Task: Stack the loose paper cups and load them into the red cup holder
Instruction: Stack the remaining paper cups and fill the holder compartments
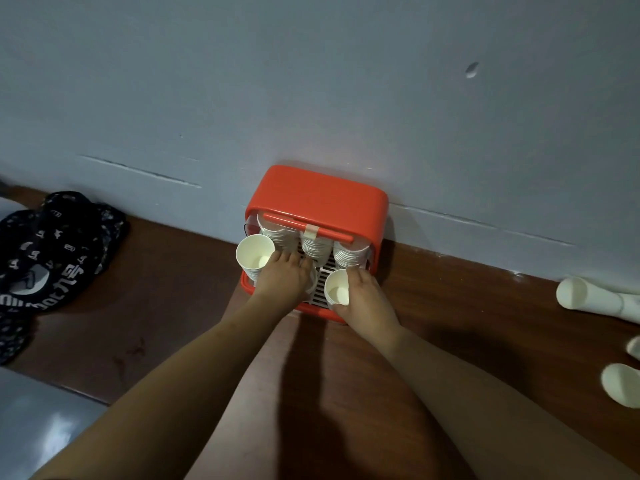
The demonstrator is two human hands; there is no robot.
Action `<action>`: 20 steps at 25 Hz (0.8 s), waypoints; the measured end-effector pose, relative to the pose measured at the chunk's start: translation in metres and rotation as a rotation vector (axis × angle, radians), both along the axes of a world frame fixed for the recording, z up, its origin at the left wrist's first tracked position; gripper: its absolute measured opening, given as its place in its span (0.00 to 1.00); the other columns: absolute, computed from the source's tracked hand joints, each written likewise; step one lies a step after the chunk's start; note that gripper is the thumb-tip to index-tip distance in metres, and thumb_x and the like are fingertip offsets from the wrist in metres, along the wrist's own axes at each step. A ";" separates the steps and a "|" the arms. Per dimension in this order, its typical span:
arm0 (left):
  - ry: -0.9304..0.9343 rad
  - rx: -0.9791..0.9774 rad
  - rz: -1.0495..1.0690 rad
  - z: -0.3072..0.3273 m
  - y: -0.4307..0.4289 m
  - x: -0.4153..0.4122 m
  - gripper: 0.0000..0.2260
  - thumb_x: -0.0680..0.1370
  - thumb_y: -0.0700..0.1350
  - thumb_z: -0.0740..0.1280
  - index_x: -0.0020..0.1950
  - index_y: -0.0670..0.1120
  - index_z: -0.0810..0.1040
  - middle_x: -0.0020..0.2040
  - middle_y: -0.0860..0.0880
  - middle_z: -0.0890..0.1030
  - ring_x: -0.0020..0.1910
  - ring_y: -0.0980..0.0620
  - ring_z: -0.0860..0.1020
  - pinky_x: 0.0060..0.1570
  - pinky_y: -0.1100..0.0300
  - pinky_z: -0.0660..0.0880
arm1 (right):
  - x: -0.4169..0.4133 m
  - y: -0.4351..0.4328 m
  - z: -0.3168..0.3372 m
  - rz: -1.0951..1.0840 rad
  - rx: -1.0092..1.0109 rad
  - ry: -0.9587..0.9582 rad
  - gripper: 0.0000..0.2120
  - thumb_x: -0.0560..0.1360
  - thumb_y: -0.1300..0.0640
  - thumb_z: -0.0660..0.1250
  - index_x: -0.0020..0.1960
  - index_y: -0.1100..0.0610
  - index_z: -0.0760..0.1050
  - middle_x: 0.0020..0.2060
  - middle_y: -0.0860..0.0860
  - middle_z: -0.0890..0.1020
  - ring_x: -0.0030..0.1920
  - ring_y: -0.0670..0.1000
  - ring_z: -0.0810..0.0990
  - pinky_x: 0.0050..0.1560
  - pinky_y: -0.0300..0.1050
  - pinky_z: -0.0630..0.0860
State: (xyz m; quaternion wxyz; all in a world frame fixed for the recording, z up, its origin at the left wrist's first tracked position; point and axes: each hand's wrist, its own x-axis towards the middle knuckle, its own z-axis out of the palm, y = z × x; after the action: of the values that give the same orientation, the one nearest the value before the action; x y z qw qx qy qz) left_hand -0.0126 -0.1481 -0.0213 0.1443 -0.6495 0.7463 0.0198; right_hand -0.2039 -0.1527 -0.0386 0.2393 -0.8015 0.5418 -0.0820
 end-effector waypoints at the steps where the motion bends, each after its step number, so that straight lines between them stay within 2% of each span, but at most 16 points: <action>1: 0.010 -0.001 0.001 0.001 0.003 0.000 0.32 0.75 0.60 0.68 0.73 0.45 0.65 0.68 0.44 0.73 0.67 0.43 0.70 0.69 0.51 0.63 | -0.001 0.002 0.002 0.010 -0.001 0.004 0.34 0.69 0.49 0.75 0.69 0.58 0.66 0.64 0.55 0.72 0.66 0.57 0.71 0.63 0.49 0.72; 4: 0.153 -0.033 0.047 0.013 0.010 -0.003 0.28 0.76 0.55 0.67 0.72 0.44 0.67 0.68 0.42 0.71 0.66 0.42 0.70 0.66 0.50 0.66 | -0.009 0.010 0.013 0.005 -0.001 -0.006 0.35 0.70 0.47 0.74 0.71 0.57 0.65 0.65 0.55 0.72 0.65 0.56 0.71 0.63 0.51 0.72; 7: 0.316 -0.105 0.133 0.033 0.020 -0.012 0.23 0.76 0.53 0.67 0.66 0.42 0.72 0.64 0.41 0.73 0.61 0.41 0.73 0.58 0.48 0.71 | -0.028 0.024 0.033 -0.054 -0.029 -0.030 0.29 0.72 0.43 0.69 0.68 0.55 0.68 0.63 0.53 0.72 0.63 0.55 0.72 0.60 0.51 0.74; 10: 0.407 -0.128 0.242 0.049 0.033 -0.034 0.20 0.76 0.52 0.67 0.63 0.42 0.74 0.60 0.41 0.75 0.59 0.40 0.74 0.57 0.48 0.72 | -0.069 0.041 0.050 -0.107 -0.047 -0.025 0.27 0.76 0.43 0.64 0.69 0.56 0.68 0.65 0.53 0.71 0.66 0.54 0.71 0.64 0.50 0.72; 12: 0.449 -0.112 0.245 0.060 0.045 -0.067 0.20 0.76 0.53 0.67 0.63 0.41 0.75 0.59 0.40 0.76 0.59 0.40 0.75 0.57 0.49 0.71 | -0.116 0.055 0.061 -0.177 -0.065 0.006 0.29 0.77 0.43 0.63 0.72 0.57 0.66 0.68 0.54 0.70 0.68 0.55 0.69 0.67 0.50 0.70; 17: 0.539 -0.125 0.131 0.102 0.077 -0.197 0.20 0.79 0.56 0.65 0.61 0.42 0.76 0.57 0.41 0.79 0.57 0.39 0.77 0.54 0.50 0.74 | -0.281 0.106 0.094 -0.388 -0.065 0.036 0.30 0.77 0.43 0.63 0.72 0.58 0.65 0.69 0.56 0.67 0.67 0.59 0.70 0.66 0.53 0.71; 20: 0.583 -0.129 0.034 0.123 0.092 -0.291 0.23 0.79 0.57 0.63 0.66 0.42 0.74 0.63 0.41 0.77 0.61 0.41 0.75 0.59 0.48 0.73 | -0.386 0.148 0.111 -0.525 -0.076 0.037 0.30 0.76 0.44 0.65 0.72 0.59 0.66 0.68 0.58 0.68 0.66 0.60 0.71 0.64 0.54 0.72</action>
State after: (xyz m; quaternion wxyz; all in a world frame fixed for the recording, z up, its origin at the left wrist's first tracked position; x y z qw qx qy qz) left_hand -0.3034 -0.0562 0.1013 -0.1181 -0.6367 0.7449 0.1606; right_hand -0.5894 -0.0050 0.0724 0.1695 -0.6433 0.7321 -0.1467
